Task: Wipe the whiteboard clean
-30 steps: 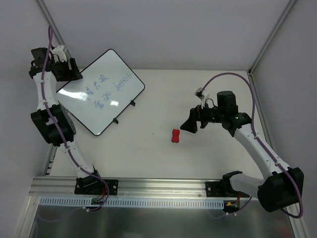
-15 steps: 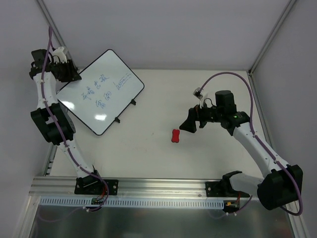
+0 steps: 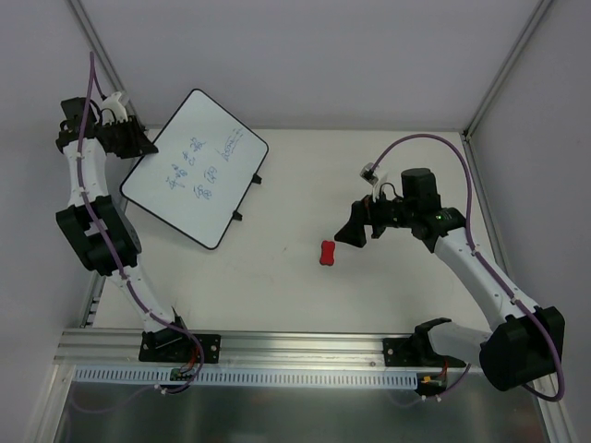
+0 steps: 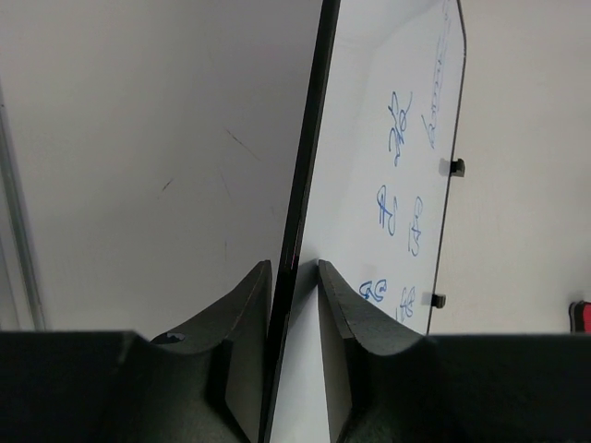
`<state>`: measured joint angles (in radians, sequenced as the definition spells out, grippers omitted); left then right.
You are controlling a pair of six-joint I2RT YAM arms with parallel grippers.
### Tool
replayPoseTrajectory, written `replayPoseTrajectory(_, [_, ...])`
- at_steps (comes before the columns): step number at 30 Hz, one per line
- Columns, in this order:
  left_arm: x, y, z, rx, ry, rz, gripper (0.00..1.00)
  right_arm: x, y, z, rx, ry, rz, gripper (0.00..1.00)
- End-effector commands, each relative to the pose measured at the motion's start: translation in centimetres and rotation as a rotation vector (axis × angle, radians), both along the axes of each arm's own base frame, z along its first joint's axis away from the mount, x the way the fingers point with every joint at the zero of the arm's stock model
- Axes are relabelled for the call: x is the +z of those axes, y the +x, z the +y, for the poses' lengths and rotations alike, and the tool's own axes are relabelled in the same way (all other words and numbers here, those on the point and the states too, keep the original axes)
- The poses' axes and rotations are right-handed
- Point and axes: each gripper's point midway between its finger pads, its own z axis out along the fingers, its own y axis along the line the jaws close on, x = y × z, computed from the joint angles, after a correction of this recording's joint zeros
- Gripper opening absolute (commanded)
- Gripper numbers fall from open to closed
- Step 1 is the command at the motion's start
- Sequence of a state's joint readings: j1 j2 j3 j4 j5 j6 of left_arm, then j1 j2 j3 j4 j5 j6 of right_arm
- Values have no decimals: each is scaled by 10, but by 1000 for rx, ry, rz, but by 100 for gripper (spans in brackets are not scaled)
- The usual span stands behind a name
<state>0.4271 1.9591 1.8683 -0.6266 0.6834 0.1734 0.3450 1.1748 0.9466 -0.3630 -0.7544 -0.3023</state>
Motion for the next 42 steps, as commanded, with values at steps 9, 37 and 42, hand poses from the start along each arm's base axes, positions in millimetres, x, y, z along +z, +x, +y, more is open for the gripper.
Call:
replayPoseTrajectory(9, [38,-24,-41,-104,-204,-46,7,15,-5,-1,17,16,-80,99])
replayPoseTrajectory(37, [35,-38,-64,-149,-376,9,0,8,-20,-4,19,15,-80,99])
replayPoseTrajectory(42, [63,-39,-68,-181,-374,-54,0,7,-23,-5,17,16,-80,99])
